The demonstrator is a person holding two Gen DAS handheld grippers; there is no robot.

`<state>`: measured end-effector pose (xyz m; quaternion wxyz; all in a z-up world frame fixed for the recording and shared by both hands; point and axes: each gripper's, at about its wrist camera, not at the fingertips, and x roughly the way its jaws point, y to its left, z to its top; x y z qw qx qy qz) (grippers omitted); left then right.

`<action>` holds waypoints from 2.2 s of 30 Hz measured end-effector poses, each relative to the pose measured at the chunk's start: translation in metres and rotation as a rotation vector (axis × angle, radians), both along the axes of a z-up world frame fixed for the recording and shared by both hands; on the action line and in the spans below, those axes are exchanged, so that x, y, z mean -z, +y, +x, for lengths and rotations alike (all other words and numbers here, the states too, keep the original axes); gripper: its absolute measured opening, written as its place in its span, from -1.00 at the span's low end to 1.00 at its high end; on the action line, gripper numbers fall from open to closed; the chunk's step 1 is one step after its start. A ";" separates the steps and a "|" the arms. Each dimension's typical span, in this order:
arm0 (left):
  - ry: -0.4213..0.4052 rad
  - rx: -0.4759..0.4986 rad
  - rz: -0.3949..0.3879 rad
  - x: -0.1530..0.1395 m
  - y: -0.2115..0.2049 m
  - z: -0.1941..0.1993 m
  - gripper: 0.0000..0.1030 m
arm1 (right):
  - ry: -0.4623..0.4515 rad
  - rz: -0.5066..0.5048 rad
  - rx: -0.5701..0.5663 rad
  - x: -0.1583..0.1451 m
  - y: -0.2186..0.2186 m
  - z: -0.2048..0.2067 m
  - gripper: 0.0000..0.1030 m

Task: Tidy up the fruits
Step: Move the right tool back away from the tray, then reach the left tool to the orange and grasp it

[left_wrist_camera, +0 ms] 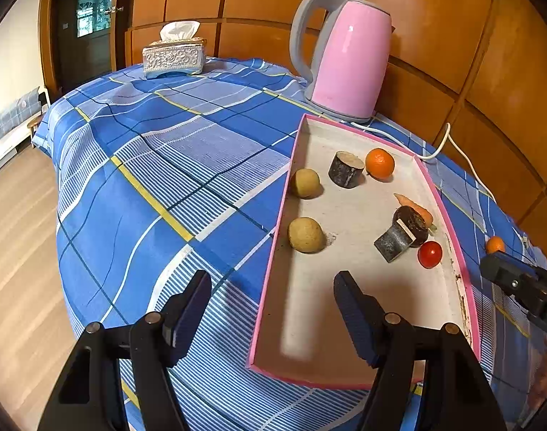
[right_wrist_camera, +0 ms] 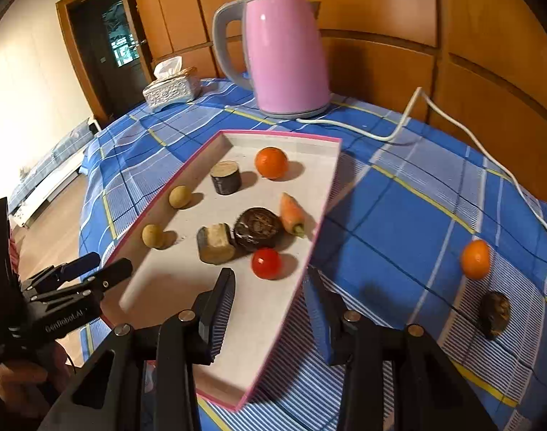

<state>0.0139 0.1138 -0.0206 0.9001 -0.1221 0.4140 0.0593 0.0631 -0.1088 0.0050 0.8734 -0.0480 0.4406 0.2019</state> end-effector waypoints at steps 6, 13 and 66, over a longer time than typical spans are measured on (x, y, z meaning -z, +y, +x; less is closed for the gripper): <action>-0.008 0.007 0.005 -0.003 -0.002 -0.001 0.38 | -0.033 -0.016 0.052 -0.005 -0.020 -0.012 -0.22; -0.017 0.023 0.015 -0.007 -0.007 -0.003 0.38 | -0.047 -0.018 0.190 -0.004 -0.062 -0.020 -0.22; 0.099 0.672 -0.103 -0.024 -0.261 0.125 0.18 | -0.073 -0.215 1.103 0.047 -0.289 -0.081 -0.07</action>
